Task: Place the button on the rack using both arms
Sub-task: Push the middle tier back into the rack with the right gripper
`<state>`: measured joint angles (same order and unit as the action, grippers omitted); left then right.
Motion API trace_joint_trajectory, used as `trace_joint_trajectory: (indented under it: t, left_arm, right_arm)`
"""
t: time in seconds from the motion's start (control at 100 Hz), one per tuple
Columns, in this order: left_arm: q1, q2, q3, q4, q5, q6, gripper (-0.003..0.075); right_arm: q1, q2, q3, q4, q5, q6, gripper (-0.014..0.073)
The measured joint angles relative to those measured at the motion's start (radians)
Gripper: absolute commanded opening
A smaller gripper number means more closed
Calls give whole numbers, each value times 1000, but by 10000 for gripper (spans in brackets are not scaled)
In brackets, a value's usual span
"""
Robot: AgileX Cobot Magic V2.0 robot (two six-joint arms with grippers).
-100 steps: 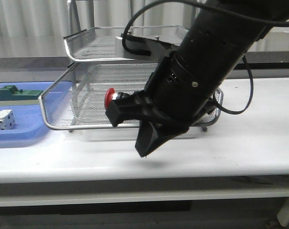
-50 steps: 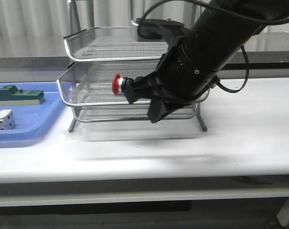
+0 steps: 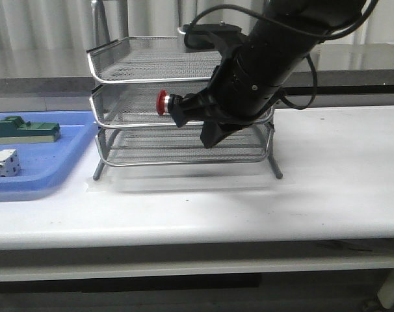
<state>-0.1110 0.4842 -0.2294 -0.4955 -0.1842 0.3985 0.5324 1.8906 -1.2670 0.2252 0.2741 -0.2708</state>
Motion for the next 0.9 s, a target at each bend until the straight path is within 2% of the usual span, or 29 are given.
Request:
trace_joint_trajectory:
  t: [0.2,0.47,0.72,0.9]
  left_arm:
    - [0,0,0,0,0,0,-20]
    - [0,0,0,0,0,0,-20]
    - [0,0,0,0,0,0,-20]
    - [0,0,0,0,0,0,-20]
  right_arm:
    - [0,0,-17,-4,32,0,-66]
    - [0,-45,-19,-6,168,7,-60]
    - [-9,-172,61,-7,177,10,-57]
    - [-69,-289,165,-7,167,10,-57]
